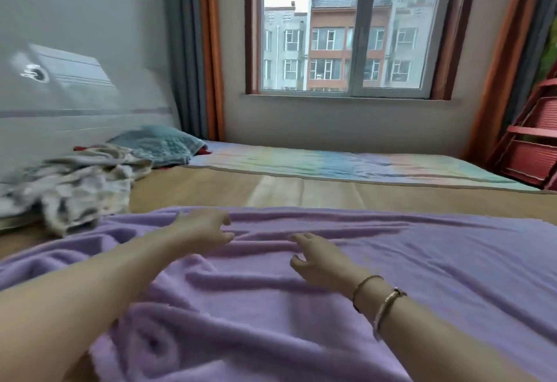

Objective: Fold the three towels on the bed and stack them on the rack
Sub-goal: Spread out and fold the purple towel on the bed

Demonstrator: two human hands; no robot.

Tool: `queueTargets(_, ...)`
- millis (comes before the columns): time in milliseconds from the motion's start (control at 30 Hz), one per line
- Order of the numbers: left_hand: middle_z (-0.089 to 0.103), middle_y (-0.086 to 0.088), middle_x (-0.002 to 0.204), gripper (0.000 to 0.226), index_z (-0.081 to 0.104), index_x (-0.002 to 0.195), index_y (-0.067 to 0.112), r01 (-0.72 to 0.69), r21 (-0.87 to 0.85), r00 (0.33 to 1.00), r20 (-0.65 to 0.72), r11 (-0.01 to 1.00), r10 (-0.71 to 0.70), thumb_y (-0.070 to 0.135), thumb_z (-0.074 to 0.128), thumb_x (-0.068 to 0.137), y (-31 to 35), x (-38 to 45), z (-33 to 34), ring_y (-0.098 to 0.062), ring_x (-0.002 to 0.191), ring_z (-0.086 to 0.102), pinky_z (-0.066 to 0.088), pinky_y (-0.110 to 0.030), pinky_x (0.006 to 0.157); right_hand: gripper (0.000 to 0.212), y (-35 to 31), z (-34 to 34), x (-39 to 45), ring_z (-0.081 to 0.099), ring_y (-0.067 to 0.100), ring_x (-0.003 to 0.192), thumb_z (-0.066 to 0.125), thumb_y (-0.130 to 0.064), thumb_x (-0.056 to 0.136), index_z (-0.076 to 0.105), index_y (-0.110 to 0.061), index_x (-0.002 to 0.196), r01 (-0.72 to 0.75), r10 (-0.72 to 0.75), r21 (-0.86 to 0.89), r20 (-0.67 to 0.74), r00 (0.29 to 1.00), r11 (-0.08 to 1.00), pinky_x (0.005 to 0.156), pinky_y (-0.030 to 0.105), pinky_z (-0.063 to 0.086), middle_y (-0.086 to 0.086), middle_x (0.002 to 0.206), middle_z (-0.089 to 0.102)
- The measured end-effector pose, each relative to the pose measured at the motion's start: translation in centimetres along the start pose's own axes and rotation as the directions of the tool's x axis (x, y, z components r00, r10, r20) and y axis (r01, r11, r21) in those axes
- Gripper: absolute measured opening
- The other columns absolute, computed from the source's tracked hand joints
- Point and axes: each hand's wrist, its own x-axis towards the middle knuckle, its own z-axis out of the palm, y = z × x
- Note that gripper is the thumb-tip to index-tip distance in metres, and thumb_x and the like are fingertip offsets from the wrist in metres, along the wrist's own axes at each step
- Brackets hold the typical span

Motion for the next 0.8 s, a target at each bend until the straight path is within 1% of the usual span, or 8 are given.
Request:
queueTargets(167, 0.057, -0.004, 0.129, 0.04, 0.05, 0.123, 0.024, 0.258, -0.076, 0.963, -0.056, 0.963, -0.262, 0.041, 0.05, 0.087, -14.8, -7.9, -2.1, -0.026, 0.116, 0.054, 0.042, -0.034, 0.092, 0.035, -14.7, 4.1, 3.0, 0.047, 0.027, 0.119, 0.049, -0.026, 0.092, 0.054, -0.016, 0.125, 0.169, -0.166, 0.103, -0.032, 0.986, 0.98, 0.095, 0.037, 0.043, 0.005, 0.126, 0.054)
queueTargets(300, 0.063, -0.02, 0.109, 0.109, 0.053, 0.088, 0.014, 0.357, -0.222, 0.933, 0.026, 0.908, -0.36, 0.104, 0.02, 0.036, -27.4, -8.1, 2.2, -0.032, 0.1, 0.061, 0.047, -0.035, 0.083, 0.044, -24.3, 5.7, 4.9, 0.053, 0.024, 0.108, 0.051, -0.048, 0.09, 0.052, -0.021, 0.124, 0.199, -0.184, 0.207, -0.089, 0.979, 0.958, 0.087, 0.034, 0.042, 0.006, 0.119, 0.057)
queueTargets(367, 0.069, -0.008, 0.086, 0.078, 0.057, 0.074, 0.017, 0.315, -0.23, 0.948, 0.028, 0.921, -0.317, 0.09, 0.05, 0.049, -28.4, -11.1, 2.0, -0.019, 0.075, 0.062, 0.049, -0.028, 0.067, 0.058, -27.1, 6.5, 5.6, 0.05, 0.026, 0.111, 0.056, -0.056, 0.084, 0.045, -0.023, 0.13, 0.175, -0.171, 0.093, -0.044, 0.984, 0.98, 0.086, 0.034, 0.039, 0.008, 0.124, 0.051)
queueTargets(433, 0.063, 0.004, 0.075, 0.033, 0.058, 0.079, 0.022, 0.226, -0.218, 0.971, -0.026, 0.949, -0.238, 0.048, 0.074, 0.066, -26.9, -14.0, 1.0, -0.007, 0.063, 0.053, 0.039, -0.014, 0.053, 0.073, -28.5, 7.5, 5.7, 0.041, 0.029, 0.121, 0.06, -0.059, 0.078, 0.033, -0.026, 0.137, 0.173, -0.174, -0.053, -0.005, 0.985, 0.983, 0.095, 0.039, 0.037, 0.008, 0.134, 0.04)
queueTargets(500, 0.06, 0.003, 0.079, 0.028, 0.057, 0.082, 0.022, 0.148, -0.225, 0.977, -0.117, 0.963, -0.178, 0.039, 0.072, 0.067, -26.7, -14.3, 1.7, -0.014, 0.072, 0.055, 0.037, -0.019, 0.053, 0.079, -29.2, 8.2, 5.1, 0.035, 0.032, 0.122, 0.062, -0.058, 0.074, 0.026, -0.027, 0.137, 0.174, -0.176, -0.107, -0.007, 0.984, 0.979, 0.1, 0.043, 0.036, 0.007, 0.134, 0.032)
queueTargets(633, 0.044, -0.002, 0.12, 0.032, 0.053, 0.111, 0.029, 0.243, 0.084, 0.939, -0.27, 0.966, -0.212, 0.03, 0.061, 0.08, -26.2, -13.9, 1.7, -0.028, 0.111, 0.042, 0.041, -0.035, 0.085, 0.067, -28.5, 8.7, 3.4, 0.032, 0.03, 0.12, 0.062, -0.043, 0.076, 0.019, -0.027, 0.126, 0.25, -0.309, -0.399, -0.088, 0.947, 0.882, 0.103, 0.041, 0.03, 0.005, 0.133, 0.028)
queueTargets(733, 0.052, -0.004, 0.122, 0.027, 0.056, 0.113, 0.026, 0.278, 0.212, 0.887, -0.43, 0.937, -0.166, 0.028, 0.056, 0.087, -25.7, -14.3, 0.5, -0.027, 0.109, 0.052, 0.04, -0.034, 0.077, 0.061, -27.7, 7.8, 2.7, 0.03, 0.031, 0.128, 0.059, -0.027, 0.085, 0.034, -0.019, 0.14, 0.178, -0.209, -0.531, 0.001, 0.978, 0.829, 0.107, 0.039, 0.027, 0.007, 0.14, 0.034)
queueTargets(800, 0.064, -0.003, 0.11, 0.023, 0.064, 0.105, 0.026, 0.365, 0.113, 0.87, -0.394, 0.924, -0.296, 0.024, 0.047, 0.09, -26.5, -14.0, 0.6, -0.026, 0.101, 0.062, 0.04, -0.03, 0.069, 0.041, -27.7, 7.2, 2.5, 0.038, 0.028, 0.122, 0.058, -0.028, 0.086, 0.054, -0.019, 0.125, 0.192, -0.225, -0.445, -0.023, 0.974, 0.875, 0.1, 0.038, 0.034, 0.004, 0.127, 0.048)
